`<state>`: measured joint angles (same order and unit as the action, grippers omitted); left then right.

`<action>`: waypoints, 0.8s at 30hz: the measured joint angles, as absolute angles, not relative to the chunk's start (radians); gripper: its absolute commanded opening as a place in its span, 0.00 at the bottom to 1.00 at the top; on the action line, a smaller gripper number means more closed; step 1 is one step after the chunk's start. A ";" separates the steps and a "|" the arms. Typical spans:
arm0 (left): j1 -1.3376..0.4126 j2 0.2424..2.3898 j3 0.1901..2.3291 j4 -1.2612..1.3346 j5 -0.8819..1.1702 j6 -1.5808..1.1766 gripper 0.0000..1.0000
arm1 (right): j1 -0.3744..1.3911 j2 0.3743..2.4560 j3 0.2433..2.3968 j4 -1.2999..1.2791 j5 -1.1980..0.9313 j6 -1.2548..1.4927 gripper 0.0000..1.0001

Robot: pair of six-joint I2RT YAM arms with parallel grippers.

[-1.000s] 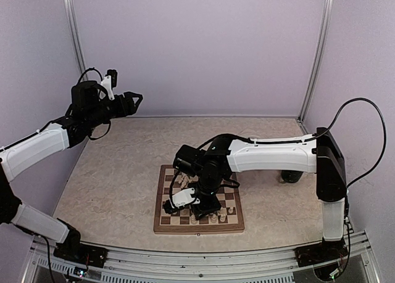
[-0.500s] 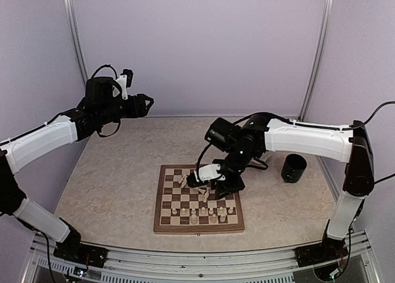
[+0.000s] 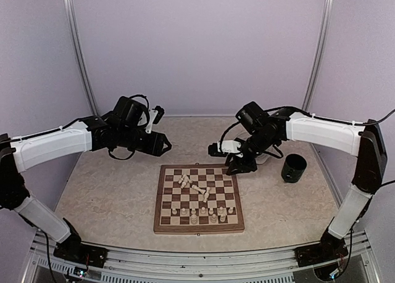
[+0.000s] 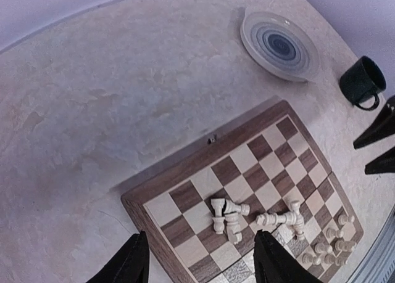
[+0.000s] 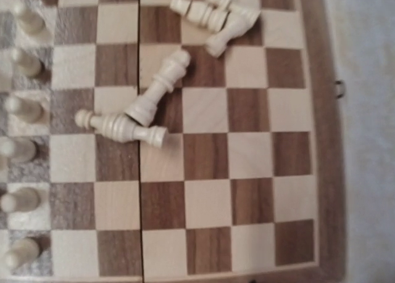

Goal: Set up the chess pieces on the board
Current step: Pick up the chess pile from the chessboard.

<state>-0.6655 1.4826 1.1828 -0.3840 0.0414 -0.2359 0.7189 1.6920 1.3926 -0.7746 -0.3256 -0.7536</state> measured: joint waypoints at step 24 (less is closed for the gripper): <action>-0.719 1.684 1.159 -0.417 0.196 -0.279 0.62 | 0.727 2.015 1.533 -0.786 -0.445 -0.963 0.45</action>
<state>-0.7185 1.6844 1.1591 -0.4168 0.1959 -0.2787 0.7269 2.0148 1.5330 -0.7856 -0.4454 -0.9627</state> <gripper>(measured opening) 0.618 0.450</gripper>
